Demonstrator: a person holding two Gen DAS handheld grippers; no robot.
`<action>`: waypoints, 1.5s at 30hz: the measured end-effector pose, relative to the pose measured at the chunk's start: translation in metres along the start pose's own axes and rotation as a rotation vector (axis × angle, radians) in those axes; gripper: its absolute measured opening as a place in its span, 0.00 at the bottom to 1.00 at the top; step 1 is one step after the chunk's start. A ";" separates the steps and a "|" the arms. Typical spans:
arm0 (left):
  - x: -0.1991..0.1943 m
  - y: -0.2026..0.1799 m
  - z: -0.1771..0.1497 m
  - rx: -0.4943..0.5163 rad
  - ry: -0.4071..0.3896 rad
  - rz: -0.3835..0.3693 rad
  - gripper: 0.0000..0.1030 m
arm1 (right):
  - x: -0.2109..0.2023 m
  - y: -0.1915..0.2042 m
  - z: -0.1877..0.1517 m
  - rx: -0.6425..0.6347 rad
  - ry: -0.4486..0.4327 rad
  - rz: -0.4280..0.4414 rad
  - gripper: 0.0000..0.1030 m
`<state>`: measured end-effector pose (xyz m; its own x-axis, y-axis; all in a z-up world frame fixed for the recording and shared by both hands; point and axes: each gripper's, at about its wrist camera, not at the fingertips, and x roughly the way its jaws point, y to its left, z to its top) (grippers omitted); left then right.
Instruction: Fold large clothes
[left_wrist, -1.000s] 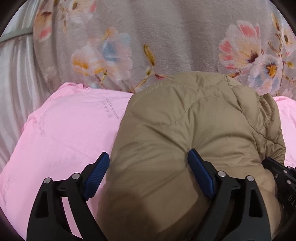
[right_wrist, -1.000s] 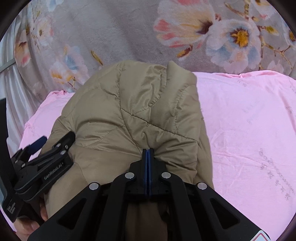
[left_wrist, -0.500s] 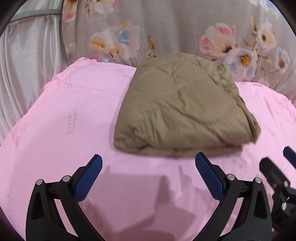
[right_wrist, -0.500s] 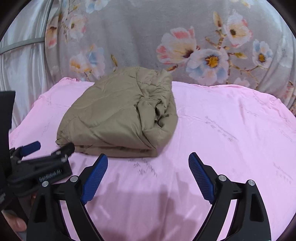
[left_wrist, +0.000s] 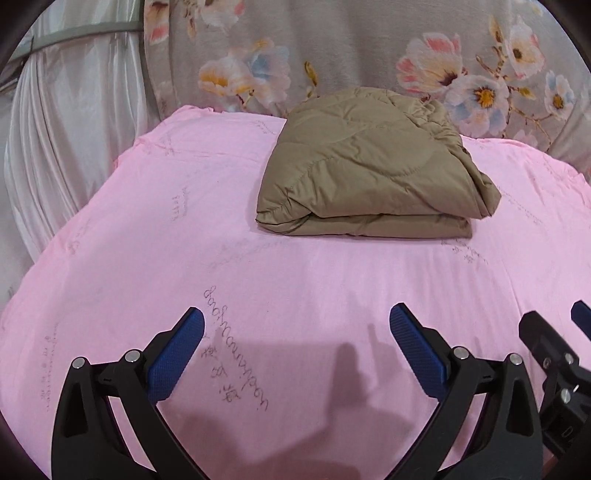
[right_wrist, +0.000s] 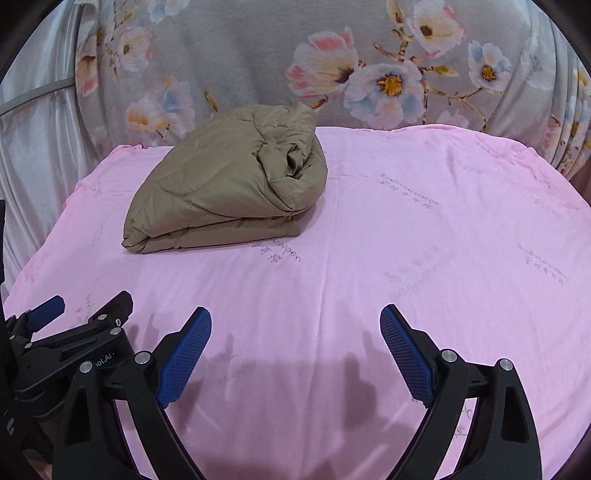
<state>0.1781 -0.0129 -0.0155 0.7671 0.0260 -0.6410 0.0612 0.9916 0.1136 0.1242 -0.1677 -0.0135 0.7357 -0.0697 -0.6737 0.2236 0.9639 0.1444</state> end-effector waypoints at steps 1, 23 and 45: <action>-0.001 -0.002 0.000 0.009 -0.006 0.005 0.95 | 0.001 0.000 0.000 -0.001 0.005 0.001 0.88; 0.012 -0.002 0.000 0.011 0.052 0.015 0.95 | 0.017 0.012 -0.002 -0.060 0.082 -0.041 0.88; 0.010 -0.002 0.000 0.019 0.049 0.021 0.95 | 0.018 0.010 -0.002 -0.060 0.083 -0.046 0.88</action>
<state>0.1854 -0.0150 -0.0221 0.7362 0.0535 -0.6747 0.0580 0.9882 0.1417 0.1382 -0.1583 -0.0255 0.6696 -0.0955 -0.7365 0.2157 0.9739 0.0698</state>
